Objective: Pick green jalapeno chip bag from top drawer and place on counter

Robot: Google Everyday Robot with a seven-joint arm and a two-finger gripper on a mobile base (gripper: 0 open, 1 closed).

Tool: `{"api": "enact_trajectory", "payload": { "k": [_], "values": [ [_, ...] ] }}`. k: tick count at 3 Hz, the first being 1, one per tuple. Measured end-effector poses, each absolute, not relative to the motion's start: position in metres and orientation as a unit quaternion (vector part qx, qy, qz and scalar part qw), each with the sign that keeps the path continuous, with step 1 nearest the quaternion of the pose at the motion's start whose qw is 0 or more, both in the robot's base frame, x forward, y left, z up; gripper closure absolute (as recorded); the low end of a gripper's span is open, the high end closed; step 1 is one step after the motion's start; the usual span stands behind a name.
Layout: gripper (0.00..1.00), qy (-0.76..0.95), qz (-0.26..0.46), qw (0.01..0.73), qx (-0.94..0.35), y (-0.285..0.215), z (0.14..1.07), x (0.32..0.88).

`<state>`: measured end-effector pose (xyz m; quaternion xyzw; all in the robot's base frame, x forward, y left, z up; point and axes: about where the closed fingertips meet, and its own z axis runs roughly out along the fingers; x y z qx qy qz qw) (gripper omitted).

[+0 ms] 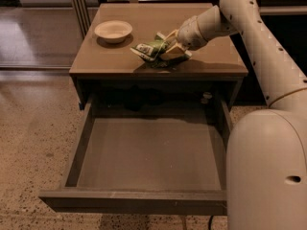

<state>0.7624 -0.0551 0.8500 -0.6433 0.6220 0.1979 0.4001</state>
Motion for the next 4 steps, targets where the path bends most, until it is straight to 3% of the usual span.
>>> {"api": "enact_trajectory", "payload": {
  "k": [1, 2, 4],
  "values": [
    [1.00, 0.622, 0.198, 0.400, -0.643, -0.0550, 0.8500, 0.7624],
    [0.81, 0.622, 0.198, 0.400, -0.643, -0.0550, 0.8500, 0.7624],
    [0.35, 0.622, 0.198, 0.400, -0.643, -0.0549, 0.8500, 0.7624]
  ]
}}
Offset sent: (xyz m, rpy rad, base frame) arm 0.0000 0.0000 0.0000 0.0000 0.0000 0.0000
